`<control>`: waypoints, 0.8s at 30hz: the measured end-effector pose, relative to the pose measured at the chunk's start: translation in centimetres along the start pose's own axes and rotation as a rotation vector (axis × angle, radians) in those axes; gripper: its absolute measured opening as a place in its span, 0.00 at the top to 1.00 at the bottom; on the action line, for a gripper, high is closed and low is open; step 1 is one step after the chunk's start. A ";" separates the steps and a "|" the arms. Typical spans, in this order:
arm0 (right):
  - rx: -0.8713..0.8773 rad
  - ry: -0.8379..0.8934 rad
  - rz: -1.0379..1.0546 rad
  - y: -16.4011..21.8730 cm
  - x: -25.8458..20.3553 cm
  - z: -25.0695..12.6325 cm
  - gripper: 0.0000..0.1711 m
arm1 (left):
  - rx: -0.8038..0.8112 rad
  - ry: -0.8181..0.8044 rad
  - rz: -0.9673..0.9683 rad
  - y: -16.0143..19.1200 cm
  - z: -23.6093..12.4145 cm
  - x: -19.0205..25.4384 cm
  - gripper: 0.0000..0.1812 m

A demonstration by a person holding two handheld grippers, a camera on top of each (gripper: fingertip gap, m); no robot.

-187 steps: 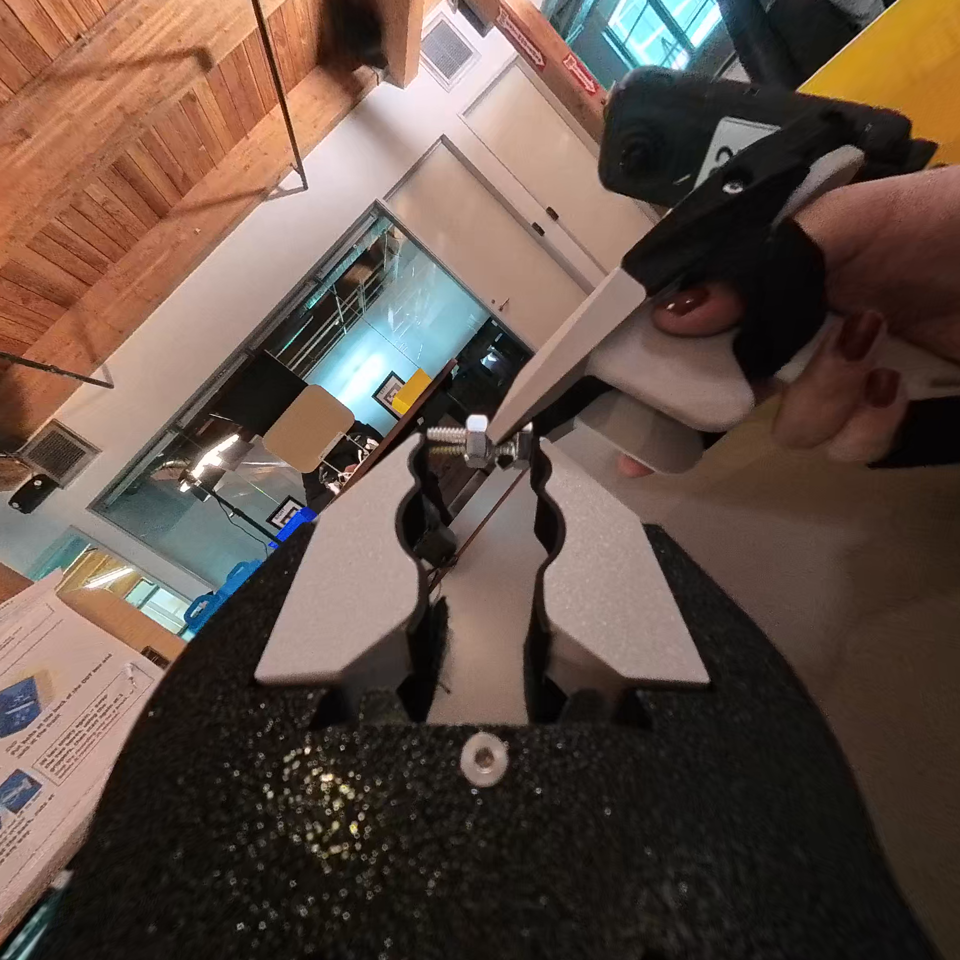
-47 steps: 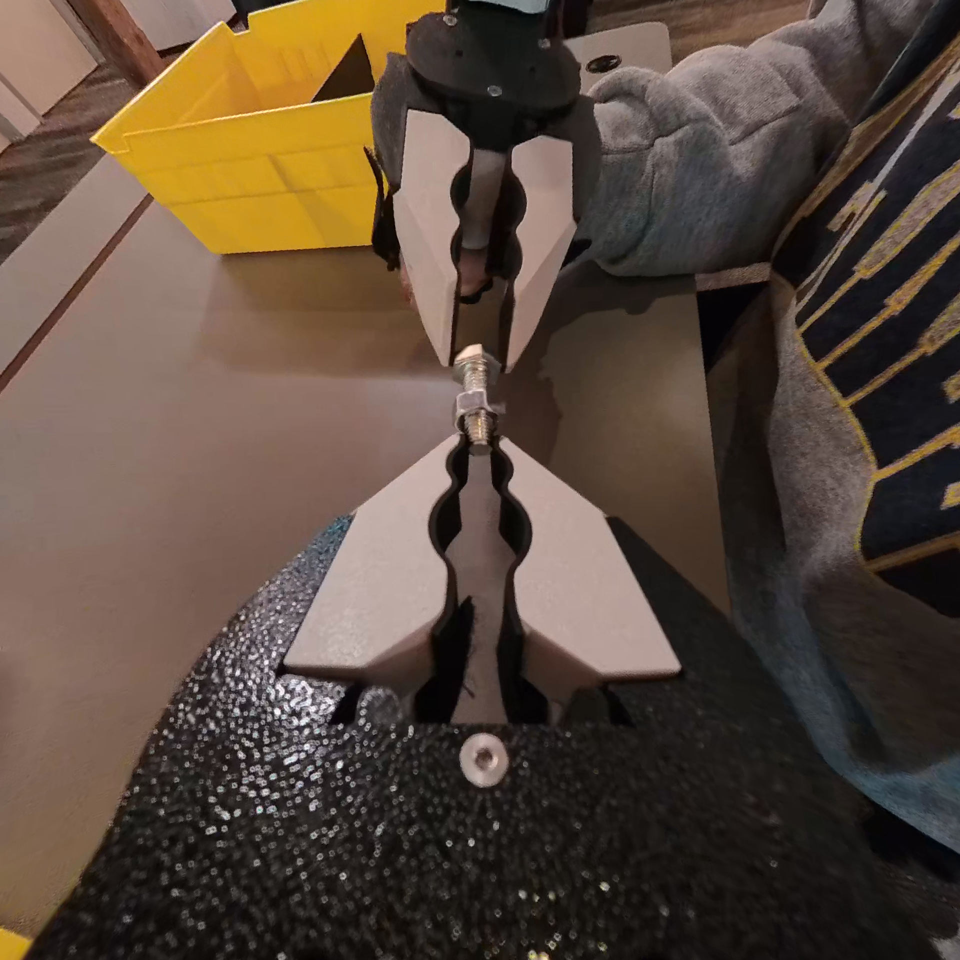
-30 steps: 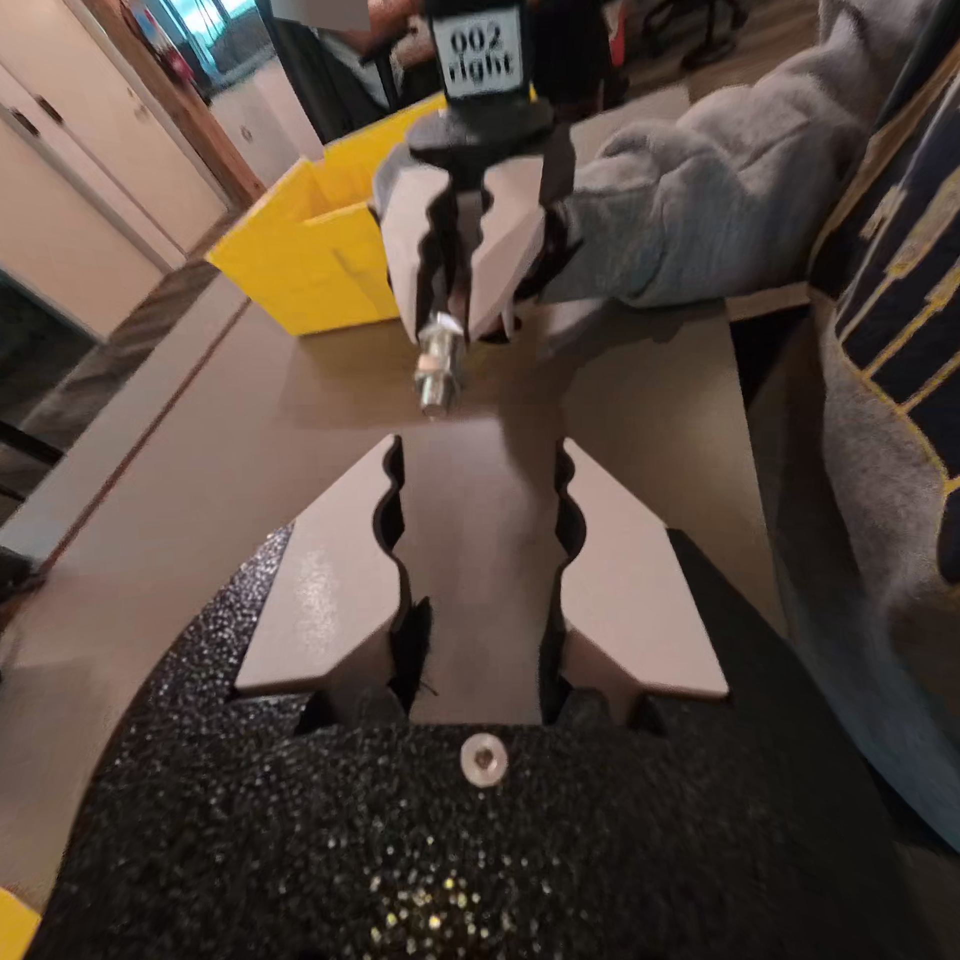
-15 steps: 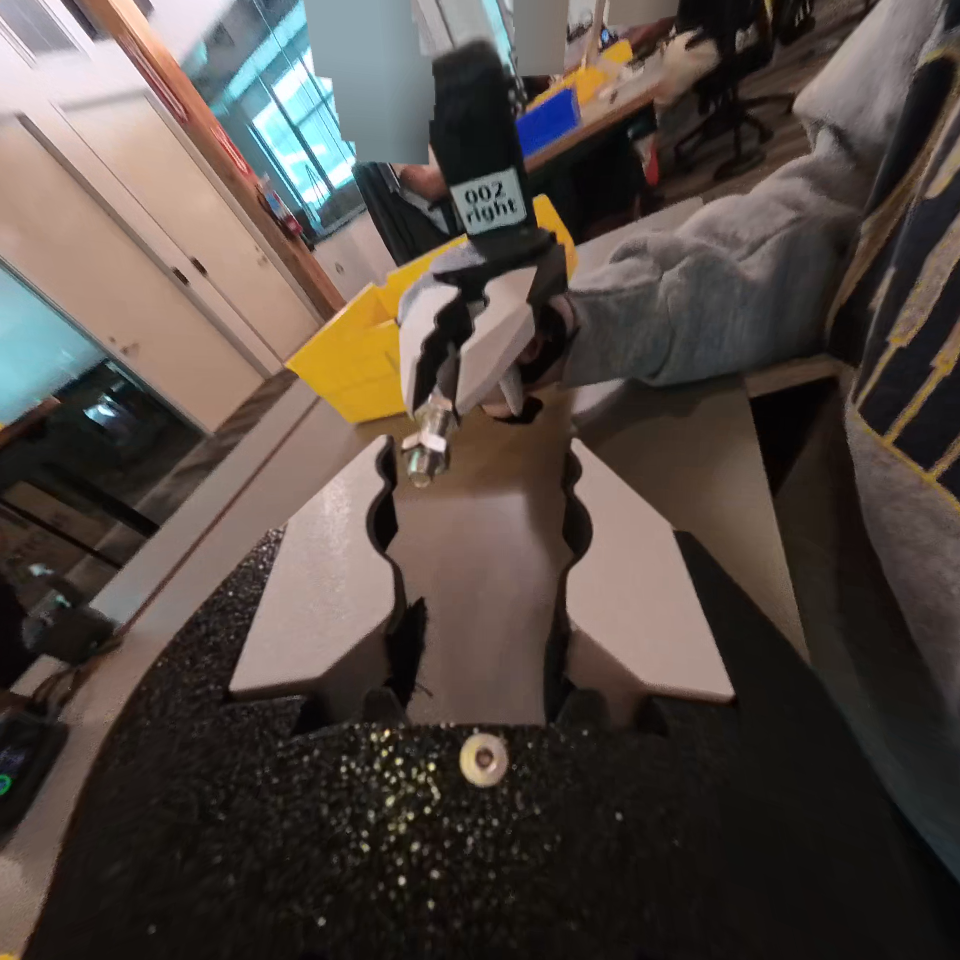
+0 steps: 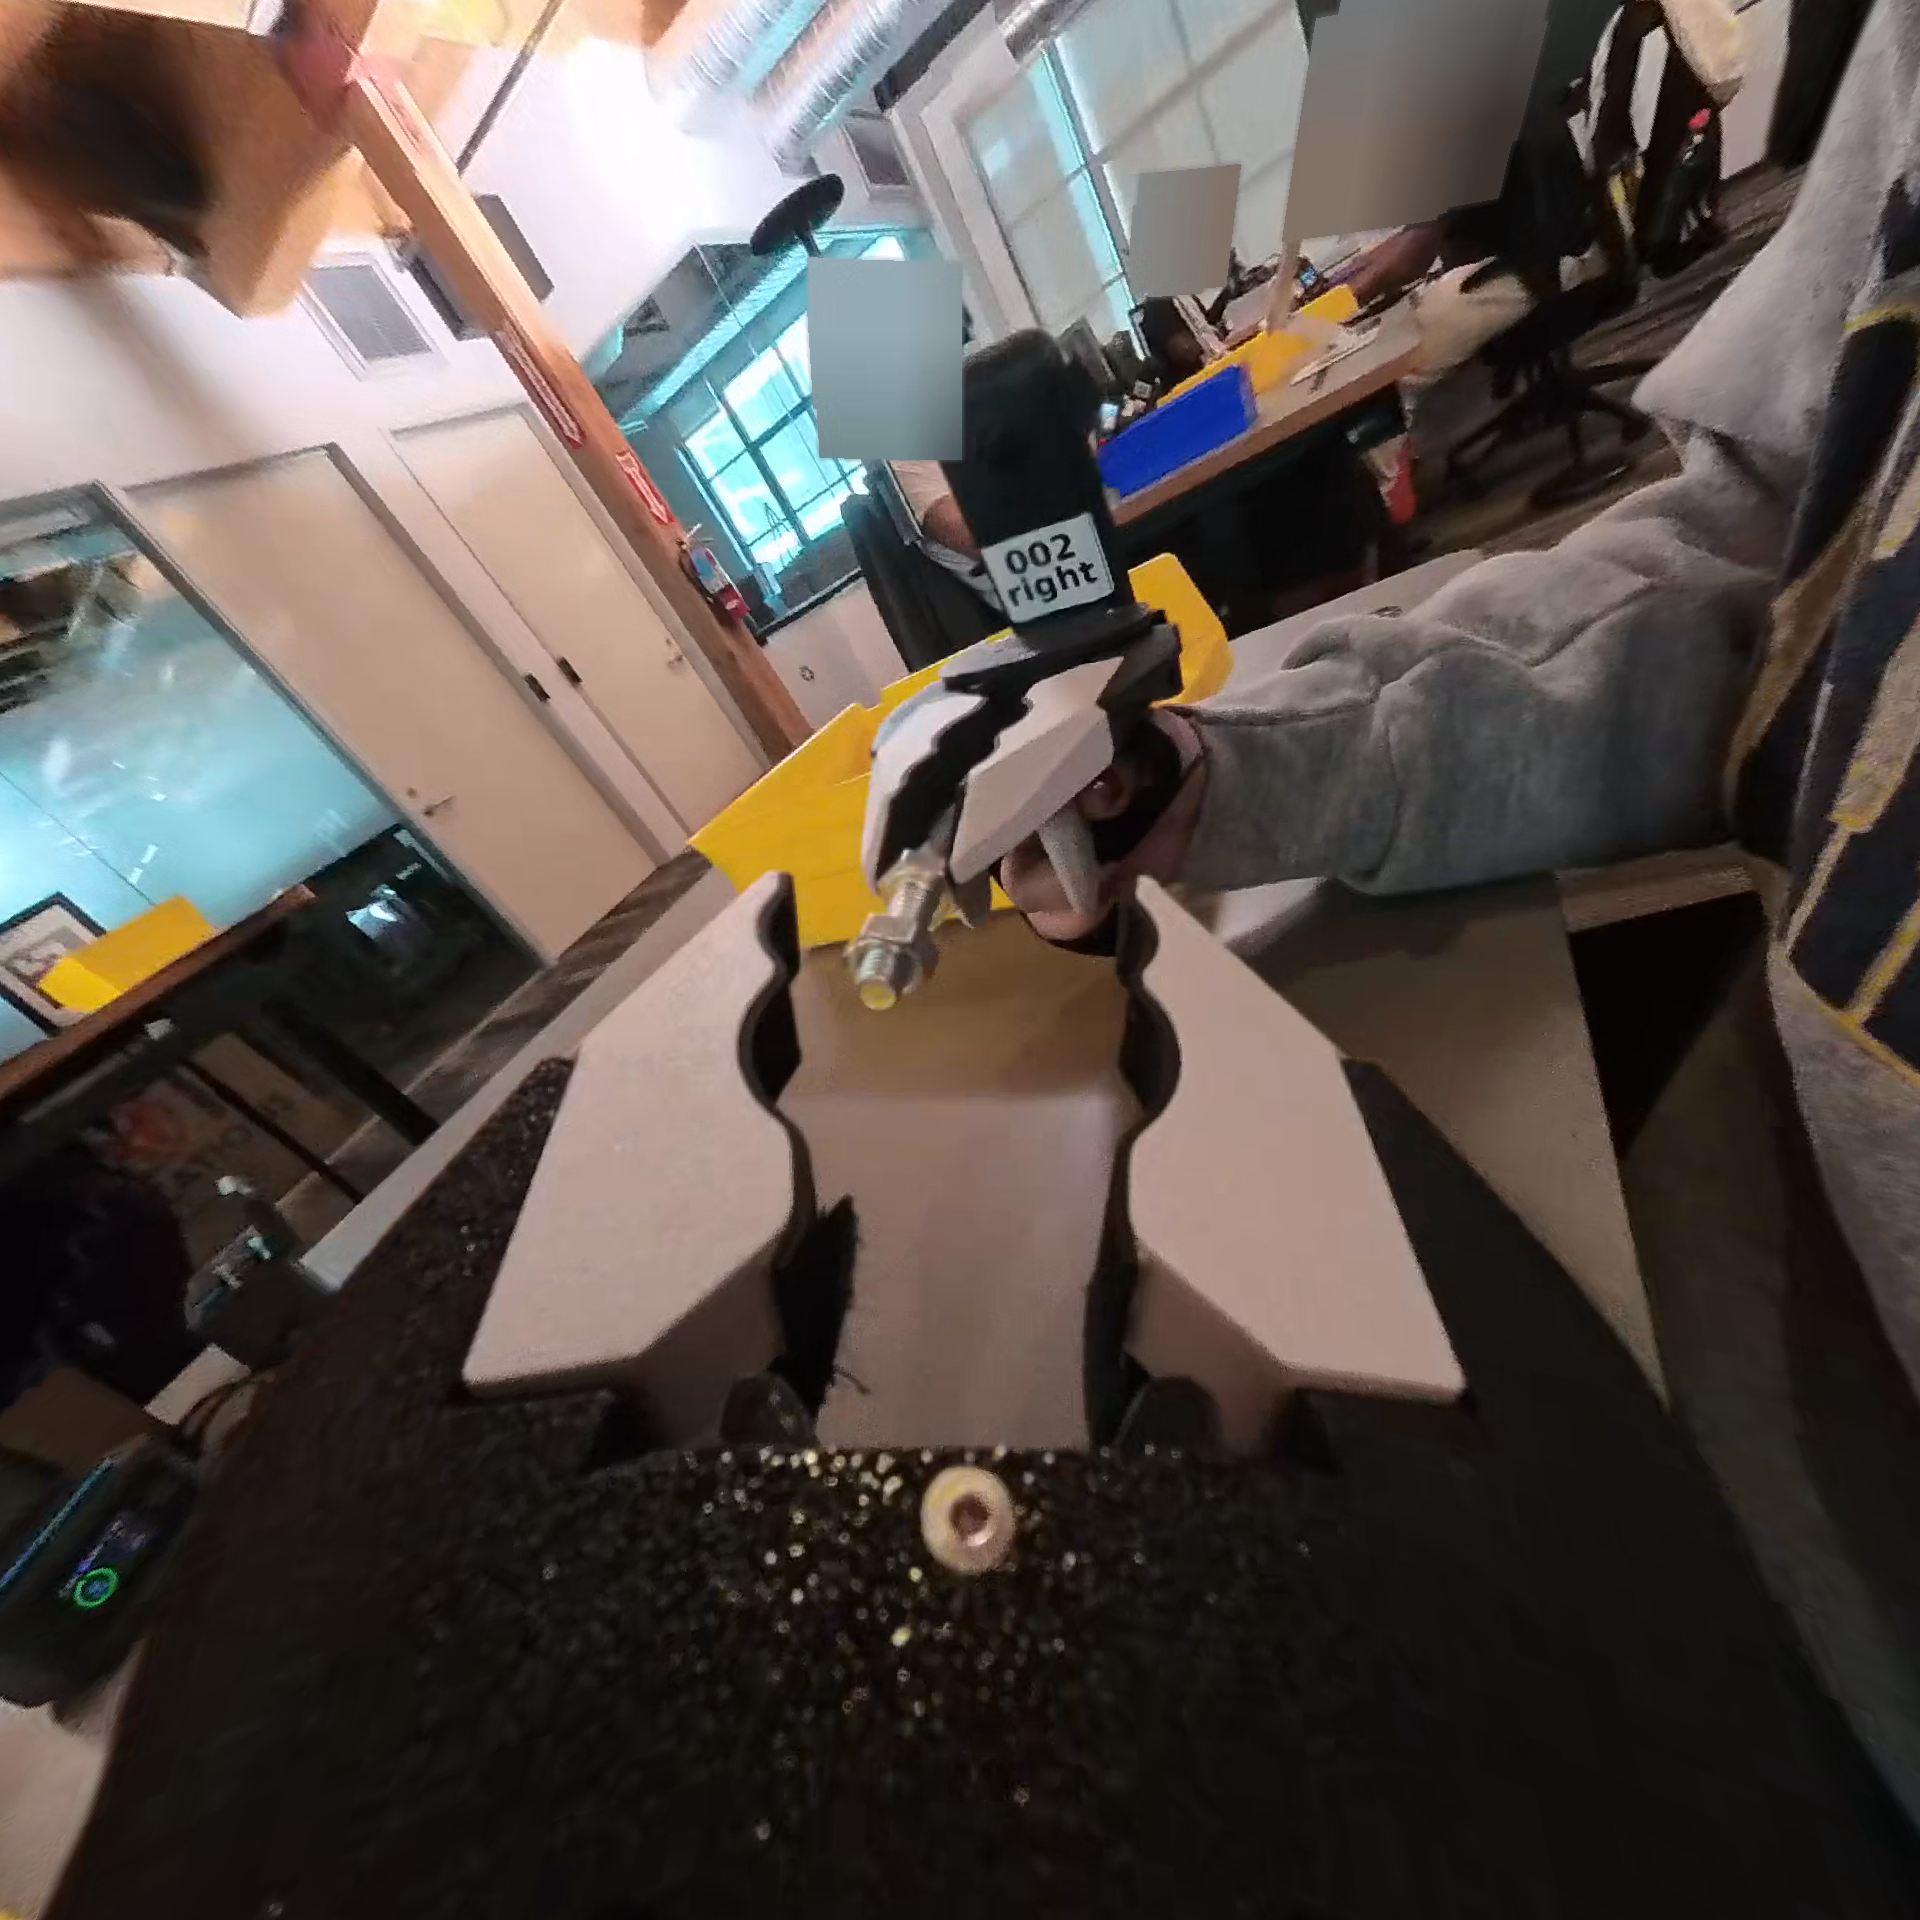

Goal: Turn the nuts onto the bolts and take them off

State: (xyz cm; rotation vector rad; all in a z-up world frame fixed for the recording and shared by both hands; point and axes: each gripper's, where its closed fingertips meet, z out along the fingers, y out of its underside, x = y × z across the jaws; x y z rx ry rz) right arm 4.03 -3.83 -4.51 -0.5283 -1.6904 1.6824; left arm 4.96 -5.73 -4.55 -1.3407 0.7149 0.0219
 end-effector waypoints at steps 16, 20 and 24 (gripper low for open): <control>0.043 -0.008 0.039 -0.5 0.1 -0.2 0.92 | -0.007 0.009 0.057 0.1 0.3 0.8 0.68; 0.084 -0.032 0.046 -1.2 -0.4 -0.2 0.92 | -0.270 0.045 -0.104 5.4 1.3 0.7 0.65; 0.059 -0.011 0.038 -0.9 0.0 -0.2 0.92 | -0.164 -0.028 -0.108 4.2 1.0 -0.4 0.63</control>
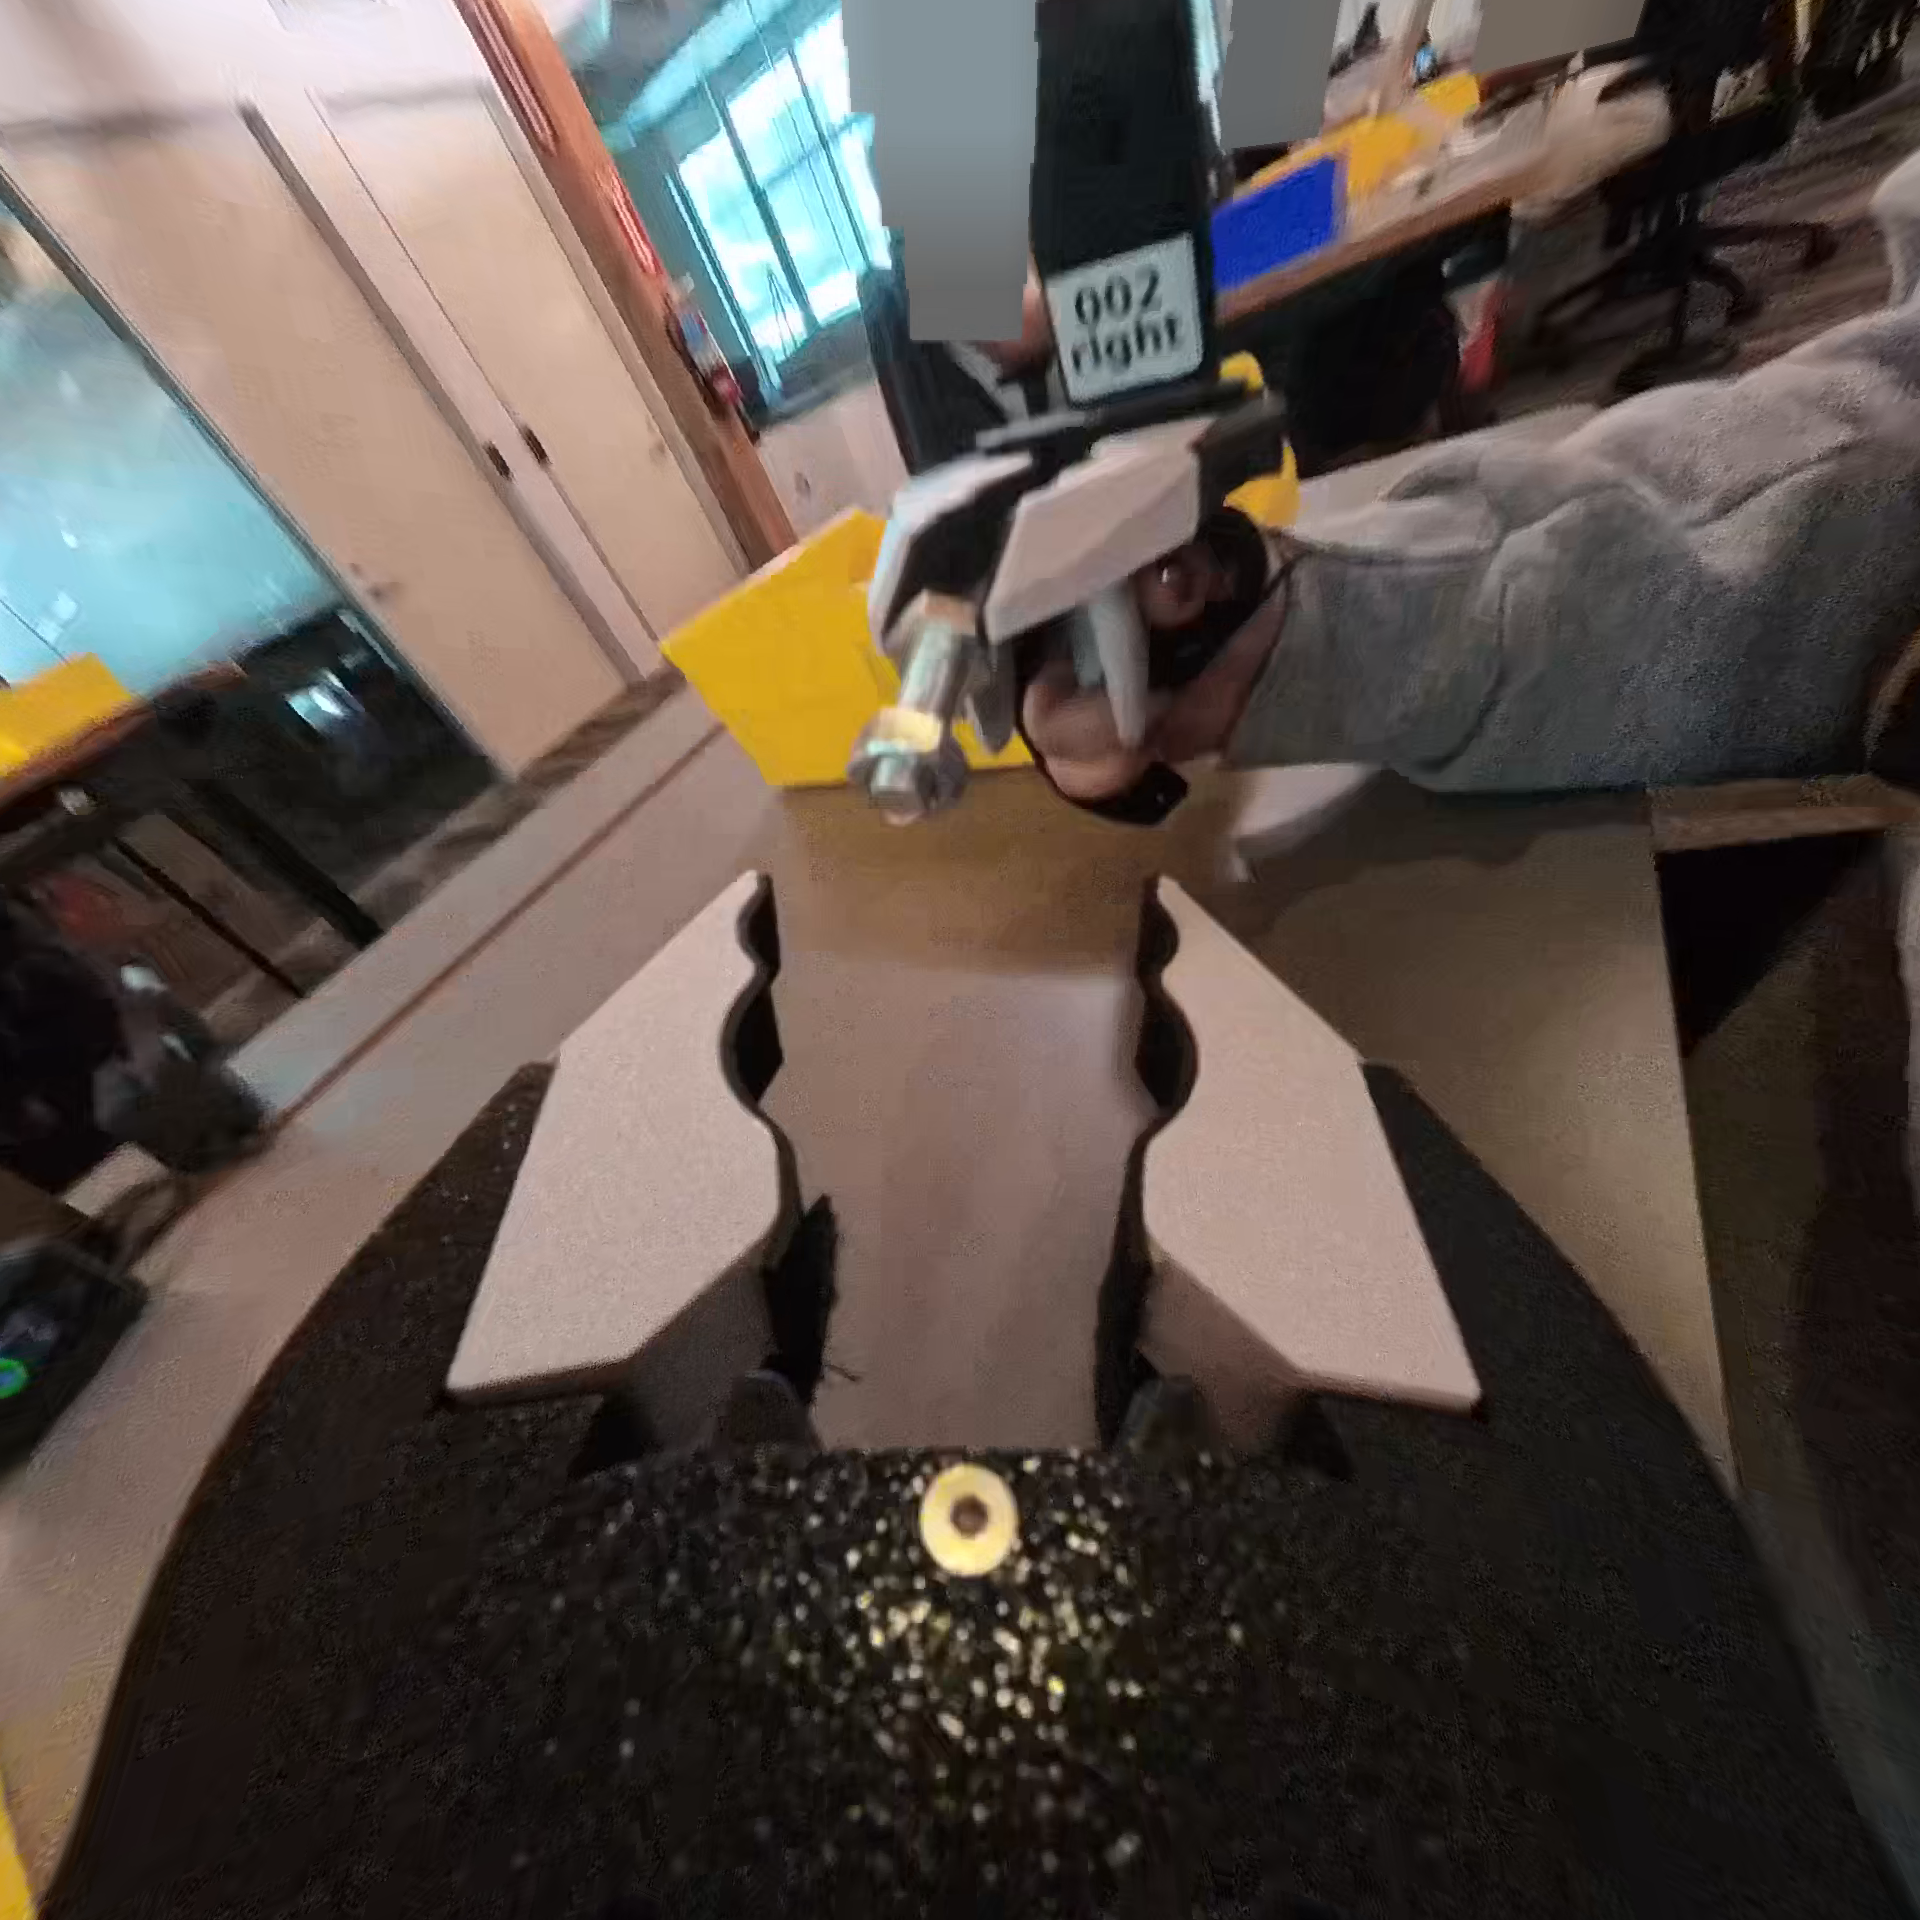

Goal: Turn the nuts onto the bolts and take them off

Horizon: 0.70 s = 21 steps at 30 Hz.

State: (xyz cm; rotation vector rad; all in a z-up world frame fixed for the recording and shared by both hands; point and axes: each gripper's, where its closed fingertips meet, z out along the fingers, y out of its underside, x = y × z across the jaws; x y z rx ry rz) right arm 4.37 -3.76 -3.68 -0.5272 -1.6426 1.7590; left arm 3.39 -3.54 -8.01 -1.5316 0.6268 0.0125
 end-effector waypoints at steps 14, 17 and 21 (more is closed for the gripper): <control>0.036 -0.021 0.027 -0.6 -0.3 0.0 0.92 | 0.109 -0.032 0.095 -2.5 -0.4 0.8 0.66; 0.032 -0.018 0.035 -0.5 -0.2 0.0 0.92 | 0.217 -0.124 0.243 -5.2 -1.8 0.7 0.68; 0.046 -0.031 0.042 -0.7 -0.4 0.1 0.91 | 0.135 -0.058 0.223 -3.6 -0.8 1.4 0.69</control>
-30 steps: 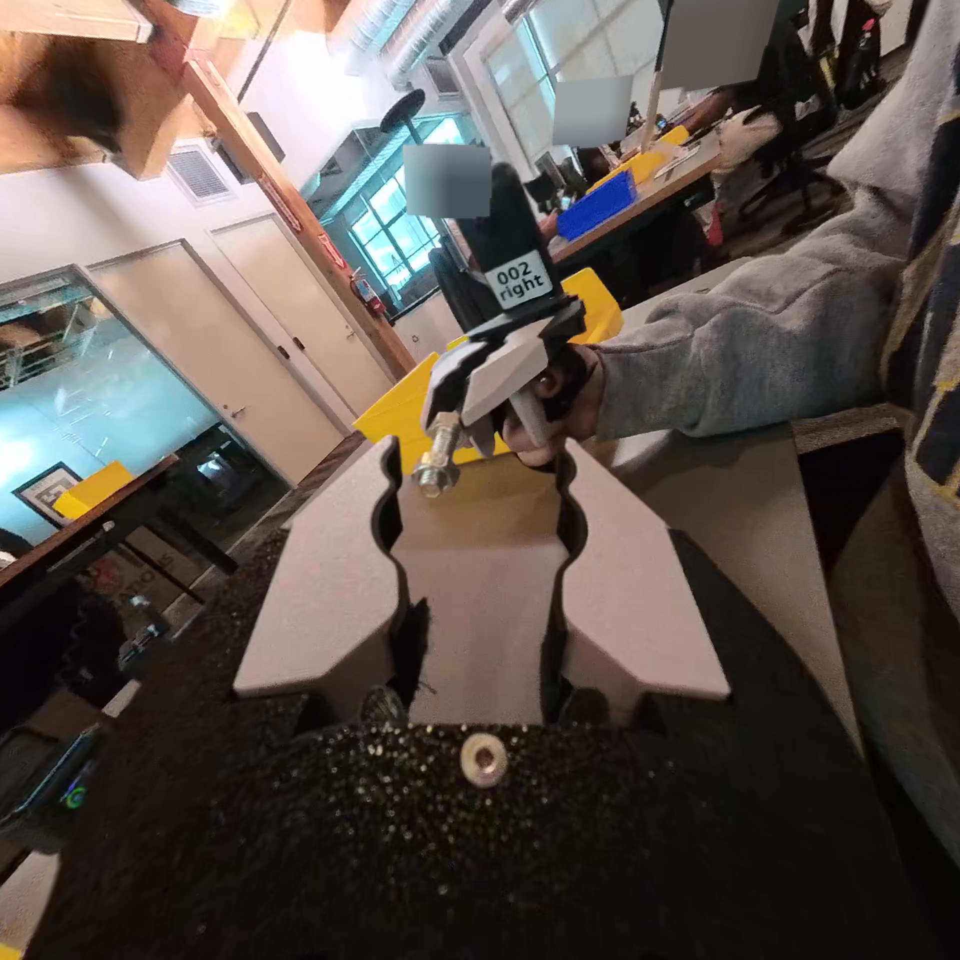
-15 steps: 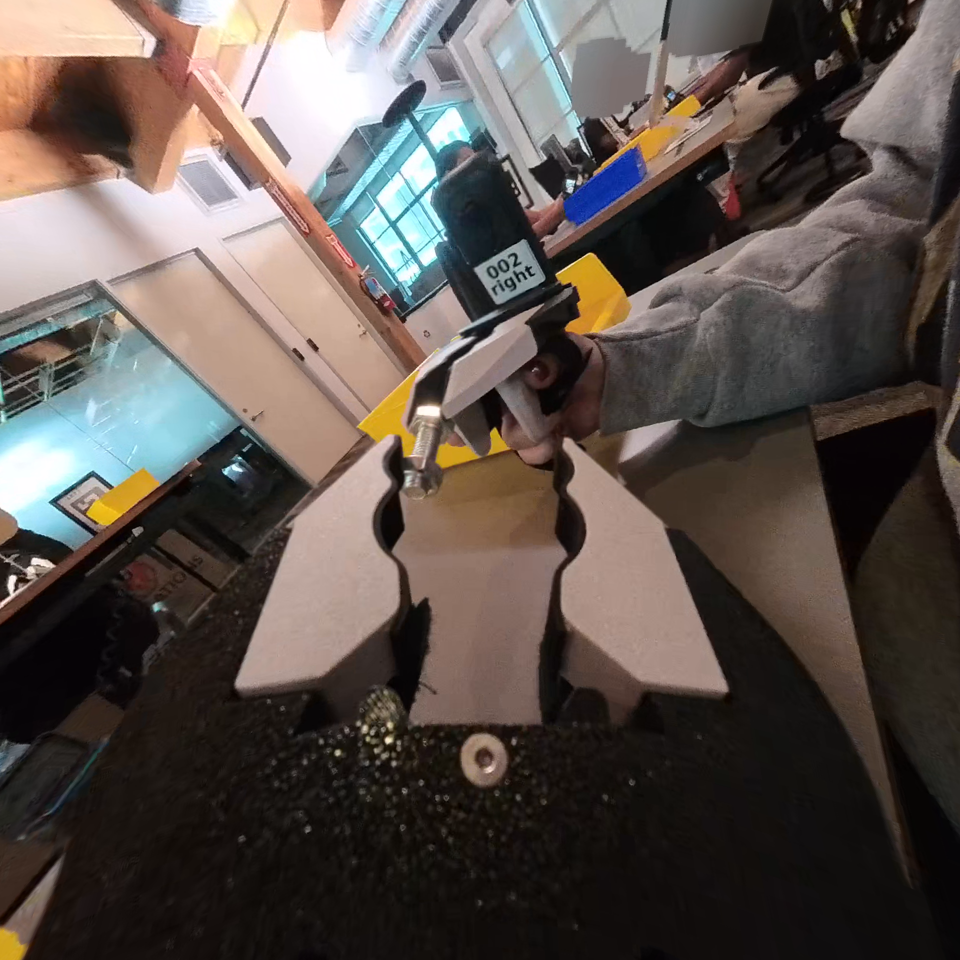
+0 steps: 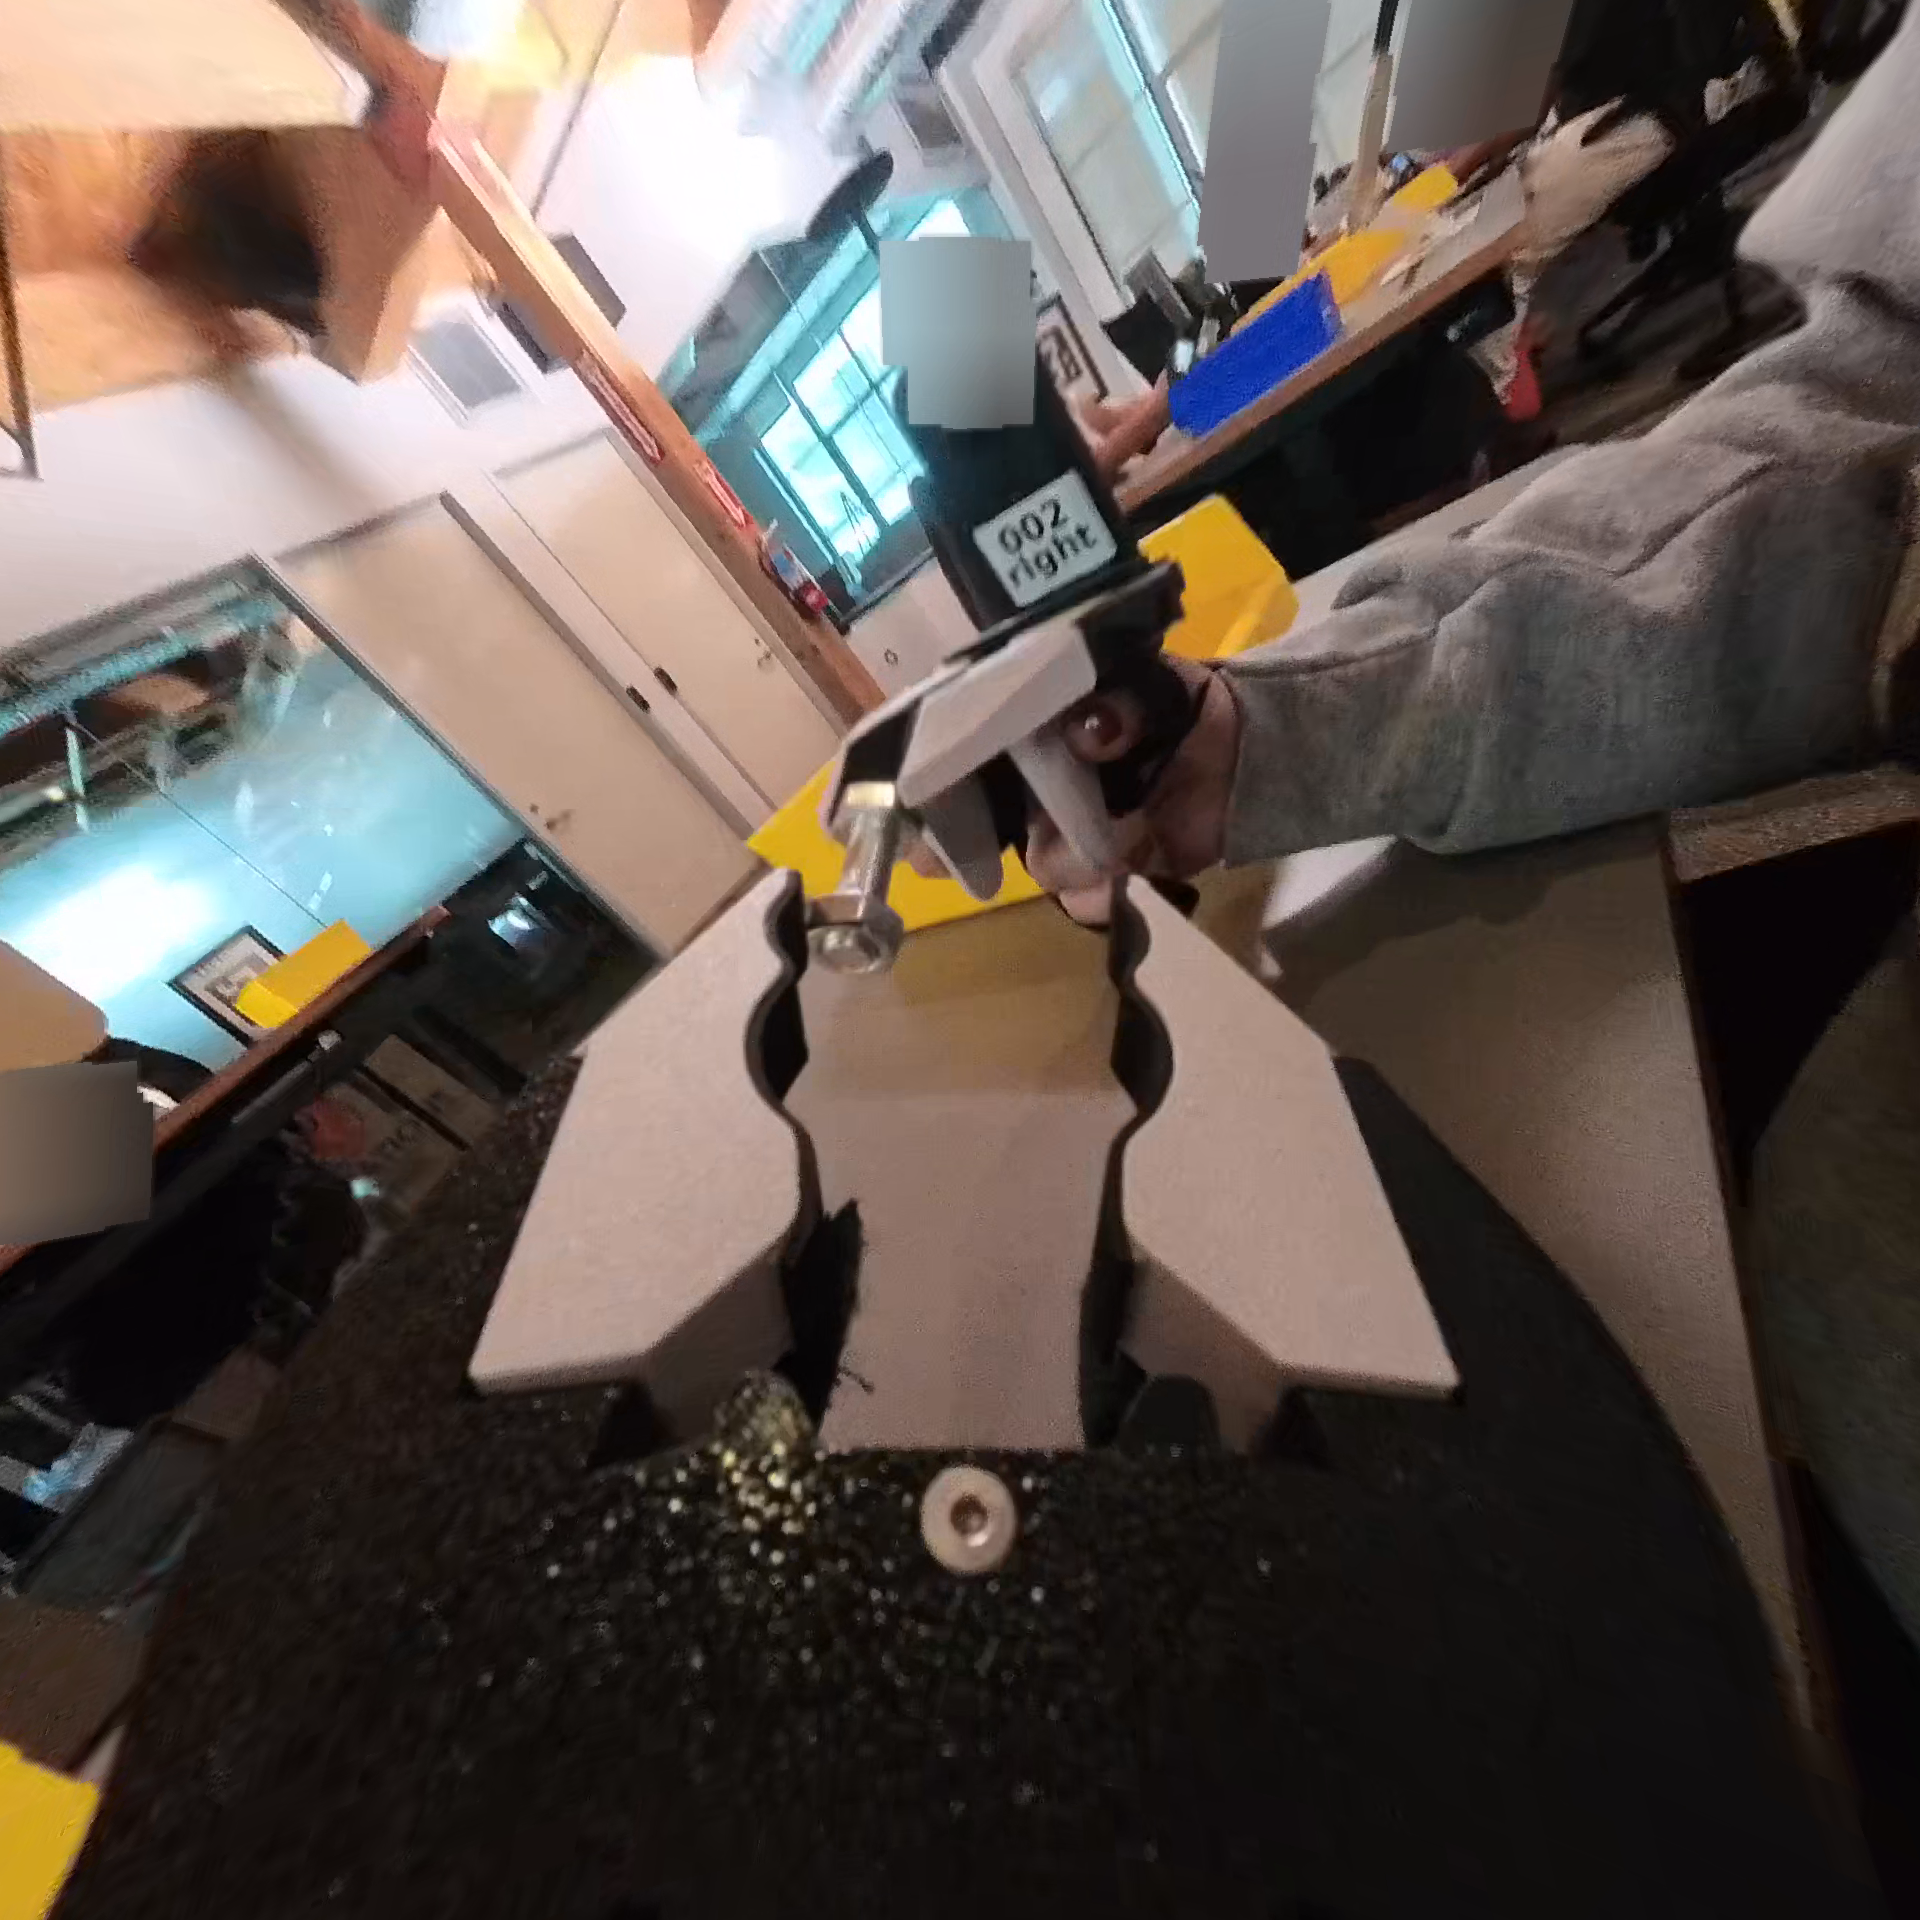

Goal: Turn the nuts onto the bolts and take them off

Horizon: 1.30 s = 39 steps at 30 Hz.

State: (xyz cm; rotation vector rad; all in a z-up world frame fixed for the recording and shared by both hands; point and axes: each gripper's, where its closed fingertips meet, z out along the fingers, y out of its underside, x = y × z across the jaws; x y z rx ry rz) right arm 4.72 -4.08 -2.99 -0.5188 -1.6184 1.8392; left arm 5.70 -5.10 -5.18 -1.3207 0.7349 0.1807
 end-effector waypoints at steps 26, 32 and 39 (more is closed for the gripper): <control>0.015 -0.002 0.031 -0.2 0.3 -0.2 0.92 | 0.063 -0.117 0.072 -0.8 -0.5 -1.1 0.72; 0.049 -0.033 0.032 -0.7 -0.3 -0.1 0.92 | -0.143 0.065 -0.137 3.7 1.1 0.9 0.71; 0.029 0.010 0.040 -0.3 0.7 -0.4 0.92 | 0.018 -0.202 0.024 0.8 -0.7 -2.4 0.70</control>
